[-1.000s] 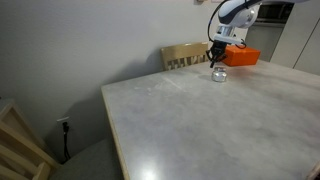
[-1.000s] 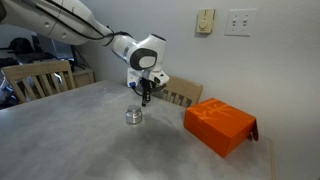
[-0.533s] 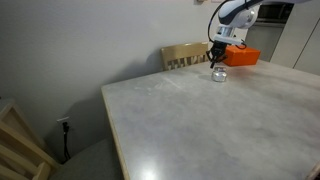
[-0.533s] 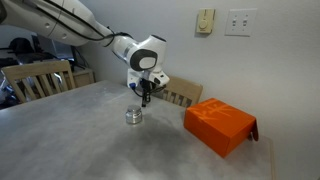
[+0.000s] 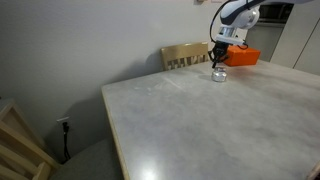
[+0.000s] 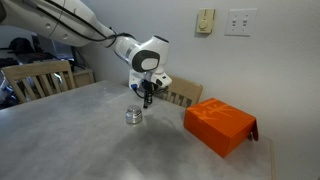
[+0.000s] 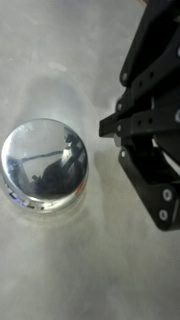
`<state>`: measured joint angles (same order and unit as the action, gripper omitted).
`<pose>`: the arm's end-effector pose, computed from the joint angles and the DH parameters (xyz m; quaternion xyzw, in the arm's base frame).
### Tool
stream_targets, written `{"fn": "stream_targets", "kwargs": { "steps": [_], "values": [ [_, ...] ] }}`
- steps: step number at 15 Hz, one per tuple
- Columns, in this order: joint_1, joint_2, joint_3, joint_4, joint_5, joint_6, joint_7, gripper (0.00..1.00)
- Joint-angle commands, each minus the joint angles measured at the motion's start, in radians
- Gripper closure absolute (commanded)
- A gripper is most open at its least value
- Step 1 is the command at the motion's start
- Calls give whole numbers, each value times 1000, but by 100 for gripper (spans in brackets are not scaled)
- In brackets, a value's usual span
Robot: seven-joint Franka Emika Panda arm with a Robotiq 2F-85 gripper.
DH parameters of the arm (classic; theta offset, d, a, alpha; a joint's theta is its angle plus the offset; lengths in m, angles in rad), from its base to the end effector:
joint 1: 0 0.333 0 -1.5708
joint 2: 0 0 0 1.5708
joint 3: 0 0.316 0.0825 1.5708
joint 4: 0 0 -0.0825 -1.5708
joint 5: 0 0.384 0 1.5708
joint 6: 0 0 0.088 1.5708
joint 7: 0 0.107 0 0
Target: Pick the lid from the table, place it on the bottle, put it back on the table then place it on the bottle again
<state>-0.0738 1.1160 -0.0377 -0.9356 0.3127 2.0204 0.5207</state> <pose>0.7827 -0.0580 0.1858 -0.9230 0.3646 0.0399 0.1166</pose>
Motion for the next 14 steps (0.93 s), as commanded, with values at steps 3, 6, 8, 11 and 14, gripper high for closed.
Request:
{"fn": "stream_targets", "kwargs": {
  "steps": [3, 6, 8, 11, 14],
  "values": [
    [-5, -3, 7, -32, 16, 27, 8, 100],
    [-6, -5, 13, -40, 9, 7, 21, 100],
    [-3, -12, 8, -49, 5, -14, 34, 100],
    [-1, -21, 0, -57, -4, -26, 58, 100],
    [-2, -25, -2, -56, -8, -37, 75, 100]
  ]
}}
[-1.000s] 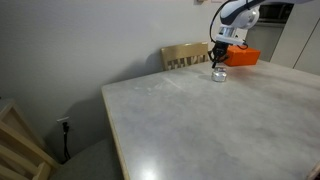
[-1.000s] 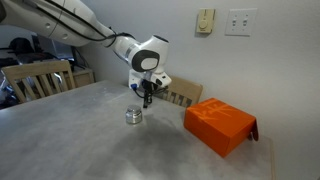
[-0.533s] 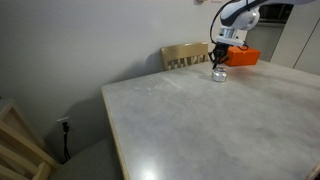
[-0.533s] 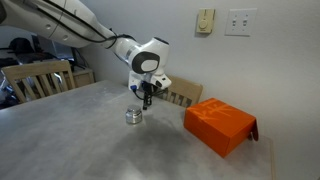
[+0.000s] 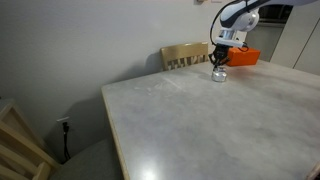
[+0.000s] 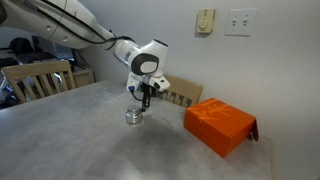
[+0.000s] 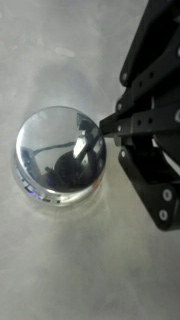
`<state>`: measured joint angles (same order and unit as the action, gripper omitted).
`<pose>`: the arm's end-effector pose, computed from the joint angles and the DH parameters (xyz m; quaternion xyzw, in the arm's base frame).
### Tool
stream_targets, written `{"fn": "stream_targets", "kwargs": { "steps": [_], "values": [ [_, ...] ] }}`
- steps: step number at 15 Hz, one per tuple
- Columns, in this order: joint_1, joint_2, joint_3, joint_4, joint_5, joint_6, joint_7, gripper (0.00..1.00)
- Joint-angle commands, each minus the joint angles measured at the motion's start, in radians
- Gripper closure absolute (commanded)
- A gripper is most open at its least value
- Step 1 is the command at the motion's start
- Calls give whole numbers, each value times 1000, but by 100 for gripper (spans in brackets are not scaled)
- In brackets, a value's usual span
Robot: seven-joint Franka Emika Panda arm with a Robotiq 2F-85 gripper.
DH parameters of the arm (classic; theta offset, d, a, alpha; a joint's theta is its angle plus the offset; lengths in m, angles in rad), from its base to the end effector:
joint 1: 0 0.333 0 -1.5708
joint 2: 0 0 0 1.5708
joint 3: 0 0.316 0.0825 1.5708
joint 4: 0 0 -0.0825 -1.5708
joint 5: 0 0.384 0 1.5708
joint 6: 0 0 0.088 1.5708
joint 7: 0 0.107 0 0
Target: Pick the lid from the table, place it on the bottle, put it back on the table then place it on the bottle again
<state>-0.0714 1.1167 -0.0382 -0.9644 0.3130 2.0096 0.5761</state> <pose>0.7752 -0.0557 0.1711 -0.9119 0.3905 0.0623 0.1099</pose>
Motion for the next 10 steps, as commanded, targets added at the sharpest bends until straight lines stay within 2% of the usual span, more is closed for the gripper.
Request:
{"fn": "stream_targets", "kwargs": {
  "steps": [1, 10],
  "values": [
    [-6, -26, -1, -26, -8, -32, 23, 100],
    [-31, -47, -5, -3, -8, -173, 41, 100]
  ]
}}
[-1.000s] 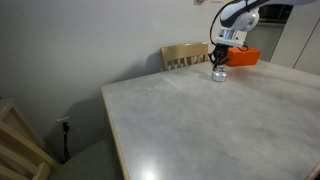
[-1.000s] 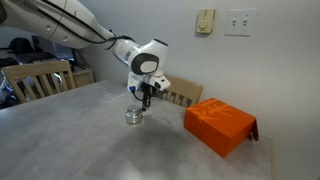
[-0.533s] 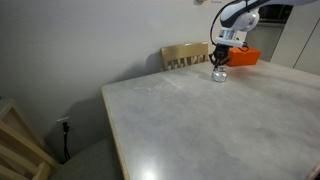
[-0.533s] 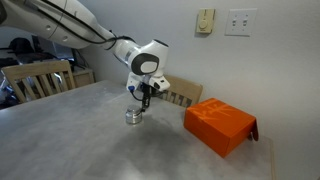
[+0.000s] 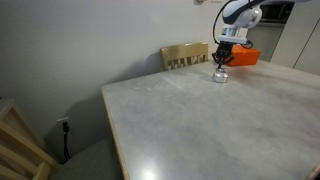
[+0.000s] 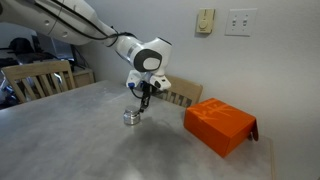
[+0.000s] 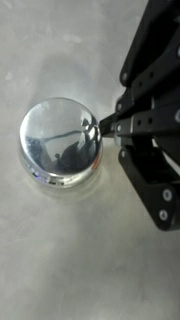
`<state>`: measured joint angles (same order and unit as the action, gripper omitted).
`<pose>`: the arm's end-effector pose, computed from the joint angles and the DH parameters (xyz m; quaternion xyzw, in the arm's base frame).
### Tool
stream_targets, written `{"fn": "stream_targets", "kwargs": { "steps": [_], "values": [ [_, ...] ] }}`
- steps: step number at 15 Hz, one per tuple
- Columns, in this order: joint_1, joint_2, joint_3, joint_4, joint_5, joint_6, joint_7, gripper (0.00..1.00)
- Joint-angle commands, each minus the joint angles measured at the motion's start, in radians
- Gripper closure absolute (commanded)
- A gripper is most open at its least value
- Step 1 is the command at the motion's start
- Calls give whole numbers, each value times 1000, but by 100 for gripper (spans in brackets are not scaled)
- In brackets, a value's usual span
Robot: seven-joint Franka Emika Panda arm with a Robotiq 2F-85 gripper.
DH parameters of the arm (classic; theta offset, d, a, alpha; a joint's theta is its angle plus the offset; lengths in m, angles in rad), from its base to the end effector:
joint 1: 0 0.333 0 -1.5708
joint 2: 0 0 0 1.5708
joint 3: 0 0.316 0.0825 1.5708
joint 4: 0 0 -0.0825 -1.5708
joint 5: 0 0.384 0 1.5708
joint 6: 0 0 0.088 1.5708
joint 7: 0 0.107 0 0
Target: Pick the lid from the table, place it on the bottle, put it back on the table then place it on the bottle again
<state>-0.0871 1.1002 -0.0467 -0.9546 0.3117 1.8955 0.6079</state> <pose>0.7662 -0.0671 0.1801 -0.9029 0.4048 0.1049 0.0993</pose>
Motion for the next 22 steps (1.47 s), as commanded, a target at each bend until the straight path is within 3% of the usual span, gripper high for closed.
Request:
{"fn": "stream_targets", "kwargs": {
  "steps": [1, 8, 13, 21, 22],
  "values": [
    [-19, -31, 4, -8, -5, -71, 8, 100],
    [-28, -44, -2, 15, 0, -140, 7, 100],
    [-18, -58, -8, 16, -7, -123, 11, 100],
    [65, -255, -73, -127, -108, -50, 52, 100],
    [71, -276, -70, -149, -105, -36, 52, 74]
  ]
}}
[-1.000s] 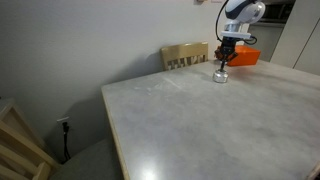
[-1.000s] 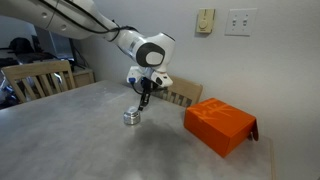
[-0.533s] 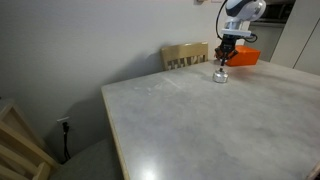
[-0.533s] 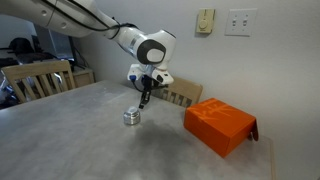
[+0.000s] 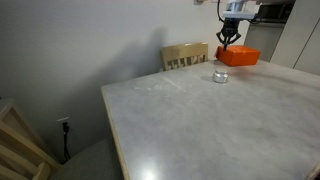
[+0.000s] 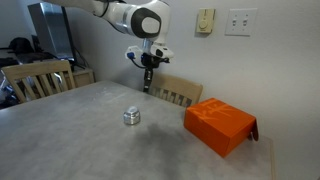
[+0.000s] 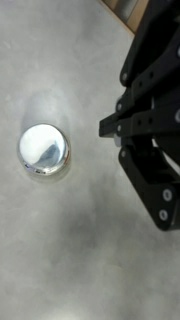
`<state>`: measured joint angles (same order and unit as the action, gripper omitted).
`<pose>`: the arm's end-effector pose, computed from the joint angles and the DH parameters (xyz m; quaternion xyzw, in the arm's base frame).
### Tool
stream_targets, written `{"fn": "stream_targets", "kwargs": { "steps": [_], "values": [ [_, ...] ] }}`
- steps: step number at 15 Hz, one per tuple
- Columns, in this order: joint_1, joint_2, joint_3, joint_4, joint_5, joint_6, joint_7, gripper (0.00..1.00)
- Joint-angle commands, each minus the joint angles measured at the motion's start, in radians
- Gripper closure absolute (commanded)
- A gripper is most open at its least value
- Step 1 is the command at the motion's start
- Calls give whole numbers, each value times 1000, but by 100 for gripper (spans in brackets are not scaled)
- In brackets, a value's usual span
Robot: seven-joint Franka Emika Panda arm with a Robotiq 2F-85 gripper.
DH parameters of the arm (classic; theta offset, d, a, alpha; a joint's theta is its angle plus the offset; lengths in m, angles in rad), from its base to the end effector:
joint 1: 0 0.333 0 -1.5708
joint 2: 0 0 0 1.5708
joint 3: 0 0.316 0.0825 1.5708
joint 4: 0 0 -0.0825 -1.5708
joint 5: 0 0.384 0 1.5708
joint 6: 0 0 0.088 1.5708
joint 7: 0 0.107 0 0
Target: Pick the lid from the table, place it on the bottle, put it back on the table then place it on the bottle again
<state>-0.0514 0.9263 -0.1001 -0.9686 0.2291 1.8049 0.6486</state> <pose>0.7683 -0.0696 0.3009 -0.9127 0.4003 0.0593 0.0564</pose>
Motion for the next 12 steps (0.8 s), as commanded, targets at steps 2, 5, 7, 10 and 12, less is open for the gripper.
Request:
{"fn": "stream_targets", "kwargs": {
  "steps": [2, 5, 7, 10, 12],
  "values": [
    [34, -135, 8, -176, 16, 79, 1, 67],
    [31, -88, 14, -92, -8, 41, 10, 70],
    [32, -94, 13, -106, -8, 47, 10, 67],
    [32, -94, 13, -113, -7, 51, 10, 67],
    [31, -94, 13, -114, -7, 52, 10, 42]
  ]
}}
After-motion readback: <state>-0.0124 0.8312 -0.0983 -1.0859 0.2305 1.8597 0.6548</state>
